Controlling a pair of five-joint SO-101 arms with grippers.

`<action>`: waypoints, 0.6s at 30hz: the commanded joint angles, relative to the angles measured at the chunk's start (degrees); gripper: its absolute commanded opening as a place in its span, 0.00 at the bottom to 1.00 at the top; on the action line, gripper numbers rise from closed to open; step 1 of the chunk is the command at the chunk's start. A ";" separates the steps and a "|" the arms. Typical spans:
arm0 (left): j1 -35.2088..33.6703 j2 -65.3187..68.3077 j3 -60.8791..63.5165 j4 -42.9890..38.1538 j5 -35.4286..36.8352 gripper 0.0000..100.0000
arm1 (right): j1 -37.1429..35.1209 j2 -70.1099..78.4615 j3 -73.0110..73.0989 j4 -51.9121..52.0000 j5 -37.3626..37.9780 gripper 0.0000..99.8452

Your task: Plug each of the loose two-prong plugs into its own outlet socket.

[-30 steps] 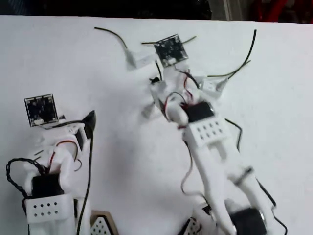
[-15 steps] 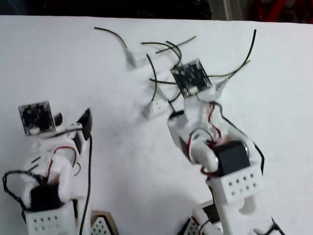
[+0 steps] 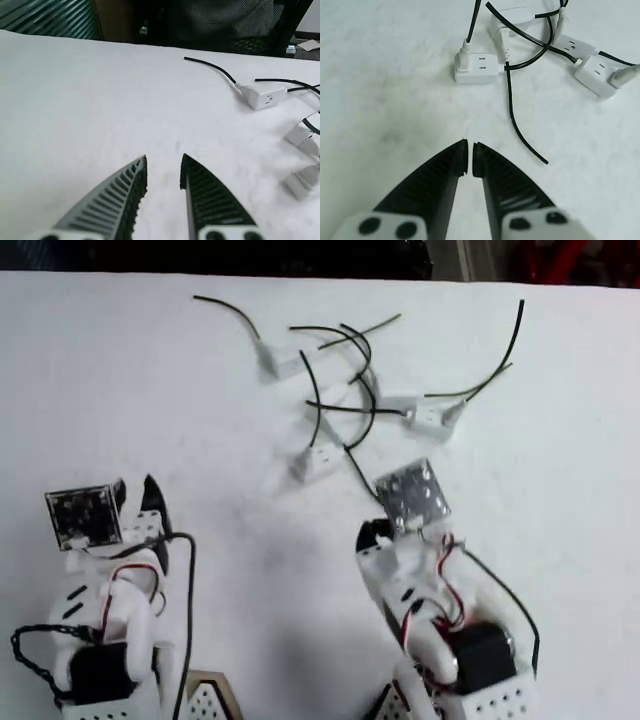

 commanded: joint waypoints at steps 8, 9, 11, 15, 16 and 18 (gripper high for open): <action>-0.13 -0.66 10.64 -0.09 -6.59 0.12 | 3.47 -11.56 11.96 -1.71 0.26 0.02; -0.13 -0.66 12.13 -0.09 -9.41 0.12 | 4.62 -11.65 12.75 -1.71 0.26 0.02; -0.13 -0.66 14.68 -0.09 -14.07 0.12 | 6.46 -12.62 14.86 -1.71 0.26 0.02; -0.13 -0.75 17.14 -0.09 -16.09 0.12 | 6.90 -13.32 19.34 -1.71 -0.35 0.02; -0.13 -0.75 17.23 -0.09 -16.44 0.12 | 6.99 -13.32 20.48 -1.71 -1.93 0.02; -0.13 -0.75 17.41 0.26 -16.70 0.12 | 7.34 -13.32 22.51 -1.71 -5.19 0.02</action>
